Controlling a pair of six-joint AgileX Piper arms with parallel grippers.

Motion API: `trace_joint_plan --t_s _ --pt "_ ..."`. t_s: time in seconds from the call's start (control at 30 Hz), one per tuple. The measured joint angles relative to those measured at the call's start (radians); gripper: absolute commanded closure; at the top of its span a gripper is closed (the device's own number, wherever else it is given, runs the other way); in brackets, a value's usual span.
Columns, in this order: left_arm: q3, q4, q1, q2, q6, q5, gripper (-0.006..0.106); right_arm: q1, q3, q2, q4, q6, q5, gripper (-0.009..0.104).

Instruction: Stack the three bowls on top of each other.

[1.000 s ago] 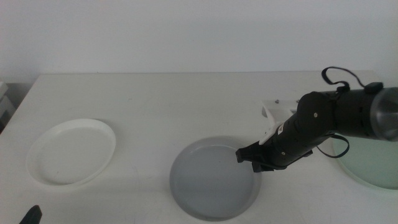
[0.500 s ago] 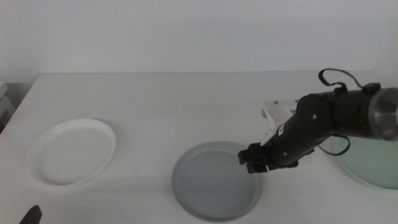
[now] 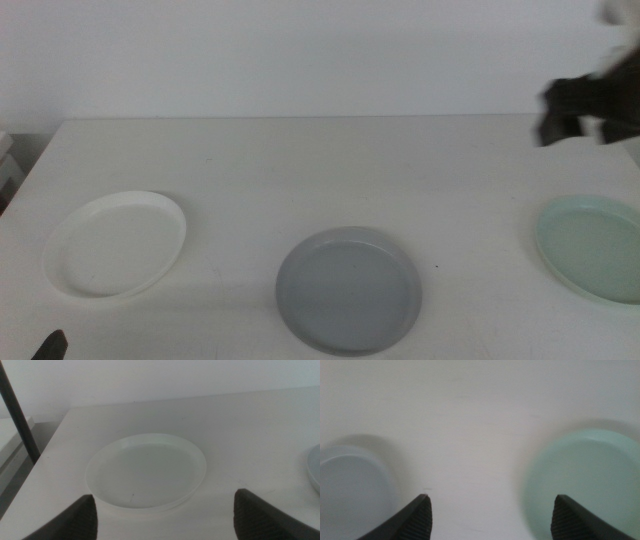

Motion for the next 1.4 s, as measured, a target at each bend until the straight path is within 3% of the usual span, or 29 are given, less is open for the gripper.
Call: trace_joint_plan --t_s 0.27,0.43,1.03,1.13,1.27,1.4 --pt "0.0 0.0 0.0 0.0 0.0 0.0 -0.004 -0.39 0.035 0.005 0.066 -0.167 0.037 0.043" --pt "0.0 0.0 0.0 0.0 0.0 0.0 -0.004 -0.537 0.036 0.096 0.123 -0.229 0.02 0.045" --pt "0.0 0.0 0.0 0.0 0.0 0.0 -0.004 -0.58 0.036 0.51 0.141 -0.295 -0.14 0.047" --pt "0.0 0.0 0.0 0.0 0.0 0.0 -0.004 -0.58 0.035 0.542 0.141 -0.311 -0.146 0.059" --pt "0.0 0.0 0.0 0.0 0.0 0.0 -0.004 -0.58 0.035 0.547 0.143 -0.333 -0.158 0.095" --pt "0.0 0.0 0.0 0.0 0.0 0.0 -0.004 -0.58 0.035 0.532 0.16 -0.334 -0.144 0.096"
